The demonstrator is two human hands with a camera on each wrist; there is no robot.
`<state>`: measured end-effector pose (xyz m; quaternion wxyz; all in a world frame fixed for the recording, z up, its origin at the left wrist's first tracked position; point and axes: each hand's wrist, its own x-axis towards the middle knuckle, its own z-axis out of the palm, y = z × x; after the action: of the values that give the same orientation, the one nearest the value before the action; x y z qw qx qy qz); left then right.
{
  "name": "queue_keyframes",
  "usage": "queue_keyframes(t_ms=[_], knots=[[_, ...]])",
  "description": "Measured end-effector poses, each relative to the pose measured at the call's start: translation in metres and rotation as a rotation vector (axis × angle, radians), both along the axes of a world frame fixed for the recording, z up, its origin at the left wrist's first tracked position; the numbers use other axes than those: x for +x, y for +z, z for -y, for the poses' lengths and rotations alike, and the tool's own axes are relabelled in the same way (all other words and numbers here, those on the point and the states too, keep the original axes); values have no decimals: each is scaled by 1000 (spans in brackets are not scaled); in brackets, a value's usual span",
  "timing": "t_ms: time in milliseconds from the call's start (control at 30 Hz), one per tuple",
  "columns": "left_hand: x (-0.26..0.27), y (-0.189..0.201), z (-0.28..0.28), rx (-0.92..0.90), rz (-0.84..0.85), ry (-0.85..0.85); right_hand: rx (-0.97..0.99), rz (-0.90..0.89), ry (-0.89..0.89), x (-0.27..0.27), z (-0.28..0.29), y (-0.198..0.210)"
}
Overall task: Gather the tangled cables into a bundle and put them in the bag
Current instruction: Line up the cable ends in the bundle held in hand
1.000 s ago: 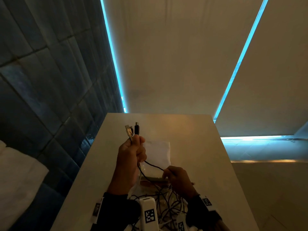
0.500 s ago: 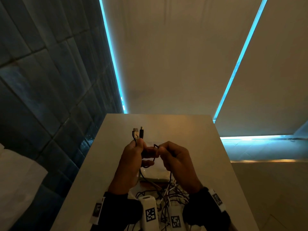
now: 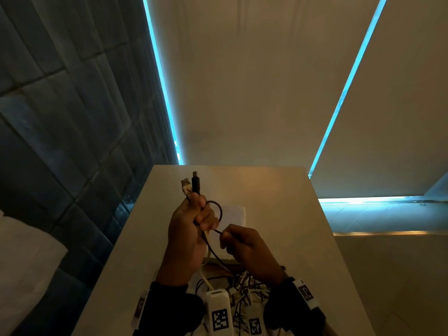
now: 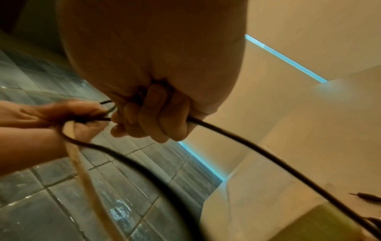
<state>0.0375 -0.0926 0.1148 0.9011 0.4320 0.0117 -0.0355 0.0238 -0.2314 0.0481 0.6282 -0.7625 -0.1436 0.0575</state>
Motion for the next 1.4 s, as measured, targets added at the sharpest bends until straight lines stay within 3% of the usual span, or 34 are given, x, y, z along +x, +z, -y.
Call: queue_keyframes(t_ms=[333,700,933,1033,1133,1267,1400], knots=[[-4,2,-5,162,63,-50,-35,16,-30,5,-1,-38],[-2,4,-12,129,2,-15,-142,22,-137,9,7,-88],[1,1,-14,152,-29,5,-259,-67,-246,6,17,-111],[3,-1,-12,242,-33,26,-134,-146,-381,13,17,-89],[6,-4,-11,315,-66,61,111,-94,-414,14,15,-38],[8,-7,-7,332,-133,77,306,19,-263,8,7,20],[6,-6,-4,382,-141,97,289,90,-93,0,-3,38]])
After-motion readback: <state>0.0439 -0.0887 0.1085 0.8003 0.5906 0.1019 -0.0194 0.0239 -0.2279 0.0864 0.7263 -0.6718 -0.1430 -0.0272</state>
